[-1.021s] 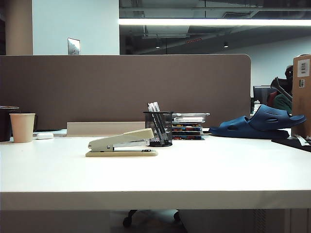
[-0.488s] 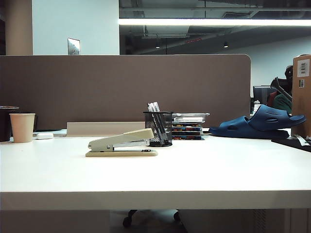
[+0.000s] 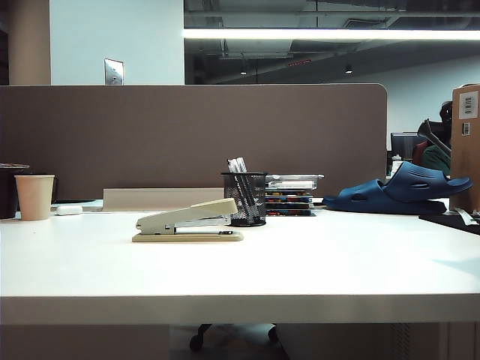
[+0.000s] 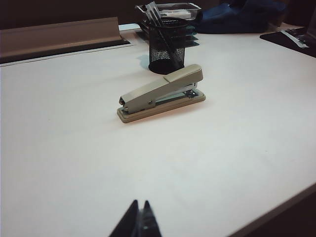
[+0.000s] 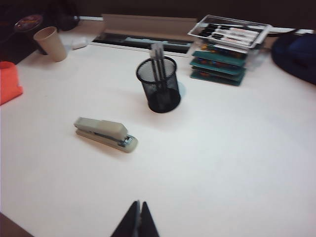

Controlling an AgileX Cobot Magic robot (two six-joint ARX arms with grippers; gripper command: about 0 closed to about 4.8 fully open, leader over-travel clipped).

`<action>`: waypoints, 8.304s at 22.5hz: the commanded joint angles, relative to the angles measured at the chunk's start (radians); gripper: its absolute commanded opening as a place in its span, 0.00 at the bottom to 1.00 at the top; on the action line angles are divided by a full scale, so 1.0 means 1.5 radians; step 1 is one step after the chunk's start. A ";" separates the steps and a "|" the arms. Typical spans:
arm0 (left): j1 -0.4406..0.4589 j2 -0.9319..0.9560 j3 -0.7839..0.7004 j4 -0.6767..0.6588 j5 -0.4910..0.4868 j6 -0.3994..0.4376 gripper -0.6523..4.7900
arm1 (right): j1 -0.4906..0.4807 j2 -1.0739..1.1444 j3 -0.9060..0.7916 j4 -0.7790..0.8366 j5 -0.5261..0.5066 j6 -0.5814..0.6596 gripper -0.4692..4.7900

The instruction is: Press the stapler down.

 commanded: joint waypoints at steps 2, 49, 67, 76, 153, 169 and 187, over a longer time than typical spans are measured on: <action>0.000 0.000 0.004 0.006 0.002 -0.002 0.11 | 0.065 0.079 0.057 0.012 -0.001 0.001 0.07; 0.000 0.000 0.004 0.005 -0.003 -0.001 0.11 | 0.252 0.739 0.394 0.124 -0.059 0.041 0.07; 0.000 0.000 0.004 0.000 -0.003 -0.001 0.11 | 0.251 0.796 0.394 0.168 -0.033 0.054 0.07; 0.000 0.000 0.004 0.000 -0.003 -0.001 0.11 | 0.251 0.800 0.394 0.170 -0.029 0.054 0.07; 0.000 0.000 0.004 -0.005 -0.003 0.005 0.11 | 0.251 0.832 0.394 0.096 -0.016 0.035 0.07; 0.000 0.000 0.004 -0.004 -0.003 0.005 0.11 | 0.209 0.590 0.394 0.157 0.125 -0.032 0.07; 0.000 0.000 0.004 0.002 -0.103 0.003 0.11 | -0.004 0.235 0.393 0.084 0.315 -0.071 0.07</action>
